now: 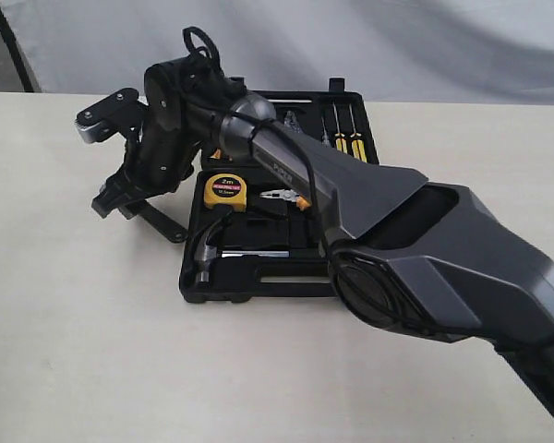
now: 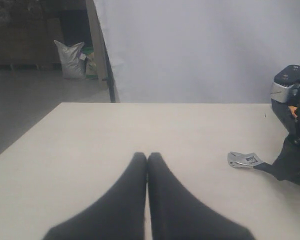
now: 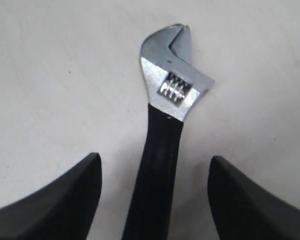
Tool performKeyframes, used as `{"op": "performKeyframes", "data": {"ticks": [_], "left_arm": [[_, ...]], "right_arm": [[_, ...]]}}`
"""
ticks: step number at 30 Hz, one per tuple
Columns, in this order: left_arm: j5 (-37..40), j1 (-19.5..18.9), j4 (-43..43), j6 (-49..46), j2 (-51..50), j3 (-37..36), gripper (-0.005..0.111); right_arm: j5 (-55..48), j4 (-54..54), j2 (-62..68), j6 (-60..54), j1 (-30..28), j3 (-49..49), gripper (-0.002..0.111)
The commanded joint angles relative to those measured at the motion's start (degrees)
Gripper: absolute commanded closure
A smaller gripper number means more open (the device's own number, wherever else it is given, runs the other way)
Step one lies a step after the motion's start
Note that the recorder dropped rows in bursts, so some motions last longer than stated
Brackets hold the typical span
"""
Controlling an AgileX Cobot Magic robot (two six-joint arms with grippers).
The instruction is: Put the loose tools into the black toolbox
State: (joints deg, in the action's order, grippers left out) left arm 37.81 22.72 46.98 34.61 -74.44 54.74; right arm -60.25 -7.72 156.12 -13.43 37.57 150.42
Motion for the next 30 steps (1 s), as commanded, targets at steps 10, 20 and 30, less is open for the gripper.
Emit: {"op": "performKeyframes", "data": {"ticks": [10, 20, 30], "left_arm": [[-1.0, -0.2, -0.8, 0.6, 0.5, -0.5, 0.105], [-1.0, -0.2, -0.8, 0.6, 0.5, -0.5, 0.105], [-1.0, -0.2, -0.8, 0.6, 0.5, -0.5, 0.105]], "right_arm": [[4.2, 0.2, 3.6, 1.7, 0.1, 0.0, 0.049], [3.0, 0.7, 2.6, 2.1, 0.0, 0.1, 0.108], [-8.8, 0.5, -8.3, -1.7, -2.2, 0.1, 0.109]]}}
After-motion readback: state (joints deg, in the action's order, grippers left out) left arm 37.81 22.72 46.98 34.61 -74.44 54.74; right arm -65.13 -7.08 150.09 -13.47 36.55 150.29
